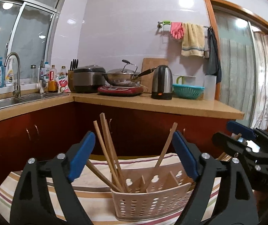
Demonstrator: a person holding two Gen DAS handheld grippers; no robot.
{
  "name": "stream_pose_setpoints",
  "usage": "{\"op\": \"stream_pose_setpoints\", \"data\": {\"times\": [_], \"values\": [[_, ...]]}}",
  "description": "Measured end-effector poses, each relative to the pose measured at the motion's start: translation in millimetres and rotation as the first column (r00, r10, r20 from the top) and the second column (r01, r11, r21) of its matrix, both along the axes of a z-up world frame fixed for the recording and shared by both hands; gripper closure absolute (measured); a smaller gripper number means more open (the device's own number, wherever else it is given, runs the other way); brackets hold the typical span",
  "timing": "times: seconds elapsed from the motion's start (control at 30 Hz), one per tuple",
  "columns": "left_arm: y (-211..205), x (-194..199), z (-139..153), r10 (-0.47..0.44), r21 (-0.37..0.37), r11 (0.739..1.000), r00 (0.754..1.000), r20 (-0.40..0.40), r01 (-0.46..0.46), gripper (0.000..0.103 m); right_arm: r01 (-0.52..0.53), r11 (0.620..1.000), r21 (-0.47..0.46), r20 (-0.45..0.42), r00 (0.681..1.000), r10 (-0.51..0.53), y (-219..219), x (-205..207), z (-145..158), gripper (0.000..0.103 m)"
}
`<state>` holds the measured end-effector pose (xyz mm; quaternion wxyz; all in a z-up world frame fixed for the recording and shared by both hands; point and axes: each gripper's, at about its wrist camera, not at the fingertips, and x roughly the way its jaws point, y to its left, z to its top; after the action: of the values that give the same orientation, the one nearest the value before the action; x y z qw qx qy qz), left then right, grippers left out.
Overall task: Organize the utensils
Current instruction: 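Raise both open tools up and away from the caddy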
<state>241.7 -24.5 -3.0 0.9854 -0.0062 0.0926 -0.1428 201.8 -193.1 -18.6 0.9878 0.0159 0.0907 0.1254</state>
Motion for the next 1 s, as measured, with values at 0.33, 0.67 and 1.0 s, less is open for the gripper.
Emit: {"op": "stream_pose_setpoints", "data": {"times": [0.33,0.67,1.0], "values": [[1,-23,25,-0.027,-0.023,0.999,0.996,0.079,0.029,0.010,-0.022,1.000,0.019,0.070,0.997,0.020,1,-28,22,0.028],[1,-46,44,0.074,0.002,0.997,0.989,0.129,-0.075,0.004,0.076,0.996,0.038,0.107,0.991,-0.080,-9,-47,37,0.019],[13,-90,20,0.180,0.070,0.980,0.982,0.051,-0.184,0.004,0.139,0.989,0.047,-0.010,0.990,-0.139,-16,-67,2,0.019]]}}
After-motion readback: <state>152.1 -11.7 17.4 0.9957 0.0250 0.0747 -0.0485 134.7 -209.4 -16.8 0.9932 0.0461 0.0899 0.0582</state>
